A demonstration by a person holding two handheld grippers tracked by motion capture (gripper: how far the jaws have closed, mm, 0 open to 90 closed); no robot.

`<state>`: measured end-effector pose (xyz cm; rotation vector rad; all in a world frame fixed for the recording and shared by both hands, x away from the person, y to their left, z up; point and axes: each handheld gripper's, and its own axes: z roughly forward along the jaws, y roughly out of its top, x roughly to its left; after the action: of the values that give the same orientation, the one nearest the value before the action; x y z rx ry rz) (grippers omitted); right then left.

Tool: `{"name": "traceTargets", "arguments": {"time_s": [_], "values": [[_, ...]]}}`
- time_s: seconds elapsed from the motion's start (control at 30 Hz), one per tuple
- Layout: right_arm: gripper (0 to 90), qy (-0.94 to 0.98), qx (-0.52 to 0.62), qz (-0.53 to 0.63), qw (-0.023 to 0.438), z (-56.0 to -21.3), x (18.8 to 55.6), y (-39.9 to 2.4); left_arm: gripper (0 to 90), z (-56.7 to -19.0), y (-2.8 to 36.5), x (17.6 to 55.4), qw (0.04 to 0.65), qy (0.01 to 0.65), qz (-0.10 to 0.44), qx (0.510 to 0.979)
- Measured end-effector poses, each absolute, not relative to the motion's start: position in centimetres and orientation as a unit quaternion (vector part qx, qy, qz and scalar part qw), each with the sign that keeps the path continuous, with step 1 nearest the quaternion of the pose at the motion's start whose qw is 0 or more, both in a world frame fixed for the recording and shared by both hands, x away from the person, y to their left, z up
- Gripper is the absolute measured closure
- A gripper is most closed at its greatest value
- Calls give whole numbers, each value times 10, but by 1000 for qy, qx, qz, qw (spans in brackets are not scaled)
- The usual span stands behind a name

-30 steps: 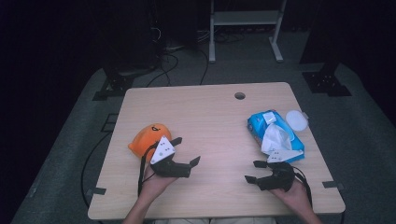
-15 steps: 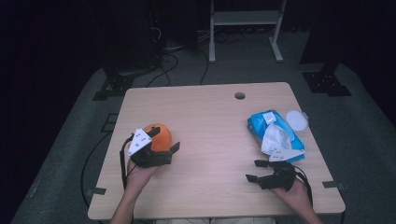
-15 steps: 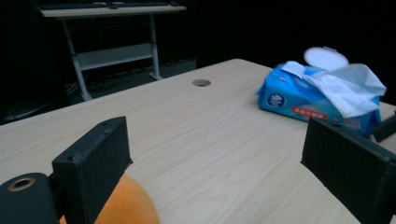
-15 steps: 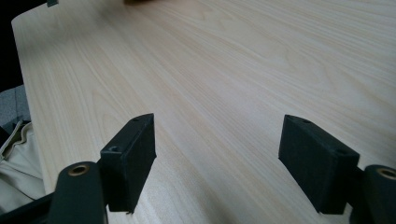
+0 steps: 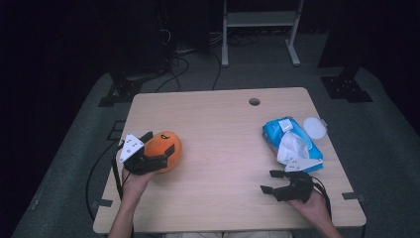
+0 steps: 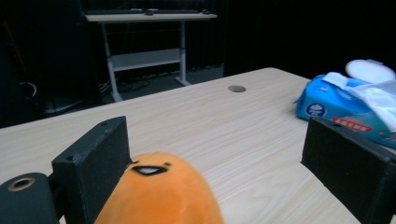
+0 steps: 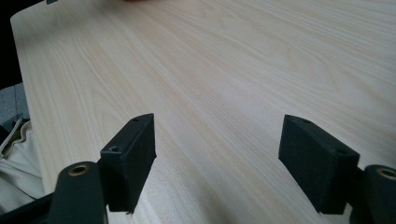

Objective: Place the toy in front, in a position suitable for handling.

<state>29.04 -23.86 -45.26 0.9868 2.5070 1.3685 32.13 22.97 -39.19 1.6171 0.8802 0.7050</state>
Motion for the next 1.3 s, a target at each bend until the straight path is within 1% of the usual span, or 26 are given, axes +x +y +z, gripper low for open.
{"name": "traceTargets", "arguments": {"time_s": [0.57, 0.77, 0.87, 0.9, 1.1, 1.13, 1.2, 1.23, 1.27, 1.3], "values": [[262, 830, 325, 450, 58, -454, 291, -238, 75, -415, 249, 335, 515, 409, 308, 687], [262, 831, 326, 448, 57, -454, 291, -237, 75, -427, 252, 341, 495, 420, 302, 698], [262, 831, 326, 447, 56, -455, 291, -237, 77, -436, 250, 345, 468, 430, 293, 714], [262, 831, 326, 446, 56, -455, 291, -237, 103, -439, 249, 346, 458, 430, 294, 720], [263, 832, 326, 446, 59, -454, 291, -236, 149, -442, 252, 347, 449, 452, 291, 714], [263, 832, 327, 445, 58, -455, 291, -237, 211, -442, 252, 347, 447, 453, 291, 715], [263, 833, 326, 443, 59, -455, 291, -237, 256, -442, 250, 346, 444, 452, 294, 716], [263, 833, 326, 443, 59, -455, 291, -237, 256, -442, 249, 346, 439, 451, 297, 719], [263, 833, 326, 443, 60, -455, 291, -237, 278, -441, 248, 346, 436, 449, 300, 720], [263, 833, 327, 443, 61, -455, 291, -237, 322, -440, 246, 345, 432, 443, 305, 724]]}}
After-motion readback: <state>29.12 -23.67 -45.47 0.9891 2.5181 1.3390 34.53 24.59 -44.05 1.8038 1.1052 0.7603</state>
